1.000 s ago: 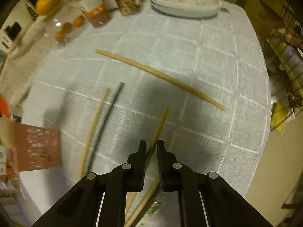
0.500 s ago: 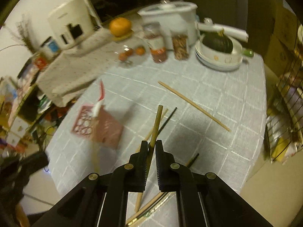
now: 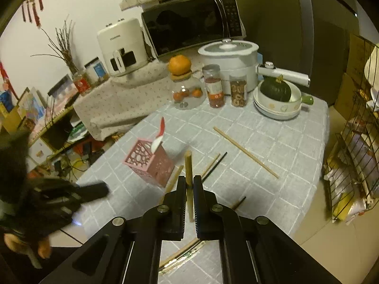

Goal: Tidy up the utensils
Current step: 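Carry the chopsticks toward the basket with the left tool while the right tool lifts its chopstick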

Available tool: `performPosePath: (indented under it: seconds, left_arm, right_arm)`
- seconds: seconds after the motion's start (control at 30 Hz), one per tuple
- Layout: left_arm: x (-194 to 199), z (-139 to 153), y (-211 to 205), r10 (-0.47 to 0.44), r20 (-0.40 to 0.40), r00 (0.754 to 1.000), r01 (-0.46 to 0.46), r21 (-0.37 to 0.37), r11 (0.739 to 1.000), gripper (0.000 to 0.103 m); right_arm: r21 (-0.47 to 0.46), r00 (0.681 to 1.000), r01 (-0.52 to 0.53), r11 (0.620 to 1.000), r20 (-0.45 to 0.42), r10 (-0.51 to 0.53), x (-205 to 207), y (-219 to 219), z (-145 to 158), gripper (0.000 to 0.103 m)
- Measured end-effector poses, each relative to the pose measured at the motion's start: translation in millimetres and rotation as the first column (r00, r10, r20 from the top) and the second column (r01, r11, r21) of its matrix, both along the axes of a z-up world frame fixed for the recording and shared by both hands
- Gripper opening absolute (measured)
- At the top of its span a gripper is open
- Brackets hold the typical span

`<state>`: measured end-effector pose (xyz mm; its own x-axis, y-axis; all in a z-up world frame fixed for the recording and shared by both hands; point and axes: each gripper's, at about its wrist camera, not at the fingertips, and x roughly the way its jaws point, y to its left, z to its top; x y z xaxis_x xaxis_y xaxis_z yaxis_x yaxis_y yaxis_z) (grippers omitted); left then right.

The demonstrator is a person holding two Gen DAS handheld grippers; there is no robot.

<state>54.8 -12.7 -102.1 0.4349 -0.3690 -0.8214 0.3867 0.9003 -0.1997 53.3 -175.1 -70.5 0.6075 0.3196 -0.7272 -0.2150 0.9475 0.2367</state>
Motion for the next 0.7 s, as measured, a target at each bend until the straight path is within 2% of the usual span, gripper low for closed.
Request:
performPosePath:
  seconds: [0.07, 0.17, 0.27, 0.37, 0.47, 0.53, 0.6, 0.7]
  left_arm:
    - [7, -17, 0, 0.015, -0.049, 0.999, -0.015, -0.004, 1.0, 0.053]
    - [19, -41, 5, 0.05, -0.137, 0.989, -0.051, -0.001, 0.999, 0.053]
    - [25, -52, 6, 0.096, -0.173, 0.98, -0.098, -0.001, 0.995, 0.053]
    - [22, -47, -7, 0.079, -0.147, 0.986, -0.081, -0.013, 0.997, 0.053]
    - [22, -47, -33, 0.034, -0.128, 0.991, -0.033, 0.006, 0.999, 0.053]
    - [29, -53, -49, 0.017, -0.128, 0.992, -0.012, 0.034, 0.999, 0.048]
    - [37, -58, -62, 0.007, -0.132, 0.991, 0.001, 0.062, 0.998, 0.033]
    - [59, -68, -84, -0.003, -0.136, 0.991, 0.014, 0.083, 0.996, 0.031]
  right_arm:
    - [0.011, 1.0, 0.0, 1.0, 0.003, 0.0, -1, -2, 3, 0.006]
    - [0.012, 1.0, 0.006, 1.0, 0.009, -0.006, 0, -7, 7, 0.006]
    - [0.012, 1.0, 0.015, 1.0, 0.02, -0.015, -1, -15, 15, 0.006]
    - [0.02, 0.999, 0.028, 0.999, 0.028, -0.029, -3, -26, 21, 0.006]
    - [0.035, 0.998, 0.055, 0.998, 0.024, -0.056, -3, -45, 26, 0.006]
    - [0.042, 0.997, 0.071, 0.997, 0.024, -0.072, -3, -56, 29, 0.006]
    - [0.048, 0.996, 0.083, 0.995, 0.028, -0.084, -4, -68, 33, 0.006]
    - [0.049, 0.995, 0.096, 0.994, 0.034, -0.098, -6, -83, 36, 0.006]
